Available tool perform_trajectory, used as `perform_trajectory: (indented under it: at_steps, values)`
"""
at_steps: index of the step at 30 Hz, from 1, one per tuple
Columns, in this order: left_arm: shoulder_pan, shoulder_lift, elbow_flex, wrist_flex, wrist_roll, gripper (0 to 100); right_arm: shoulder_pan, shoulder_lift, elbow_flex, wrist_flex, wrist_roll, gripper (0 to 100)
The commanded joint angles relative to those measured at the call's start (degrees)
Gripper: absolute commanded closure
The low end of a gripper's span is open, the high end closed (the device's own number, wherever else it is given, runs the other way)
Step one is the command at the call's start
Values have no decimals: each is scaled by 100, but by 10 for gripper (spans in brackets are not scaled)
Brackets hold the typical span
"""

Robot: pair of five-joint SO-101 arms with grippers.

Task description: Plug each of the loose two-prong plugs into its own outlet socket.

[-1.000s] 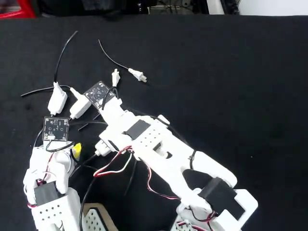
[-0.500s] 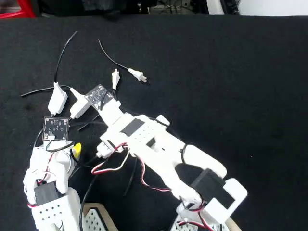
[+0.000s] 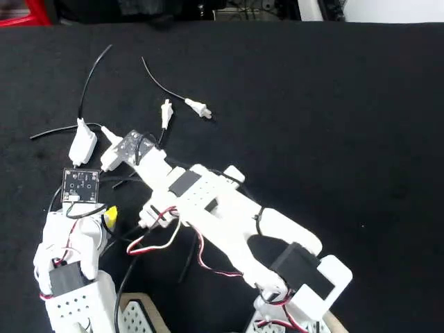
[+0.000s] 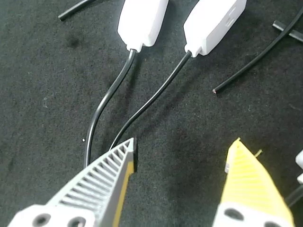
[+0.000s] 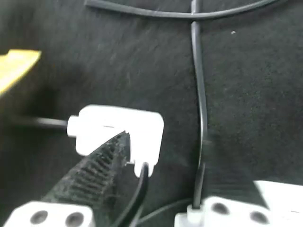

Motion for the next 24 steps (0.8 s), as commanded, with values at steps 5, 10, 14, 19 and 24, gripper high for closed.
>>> perform_trajectory:
  at_steps: [5, 10, 14, 19, 24]
  values:
    - [75, -44, 101, 0, -26, 694, -123, -1648, -251, 1415, 220, 660]
    - [66, -44, 57, 0, -281, 694, 97, -2853, -374, 2655, 220, 662]
    - [92, 0, -75, 53, -501, 694, 1020, -3459, -611, 3464, 343, 744]
    - [541, 220, -585, 721, -387, 694, 2092, -3319, -637, 3314, 826, 988]
    - [1042, 1345, -1349, 791, -413, 694, 2778, -2782, -637, 2804, 809, 949]
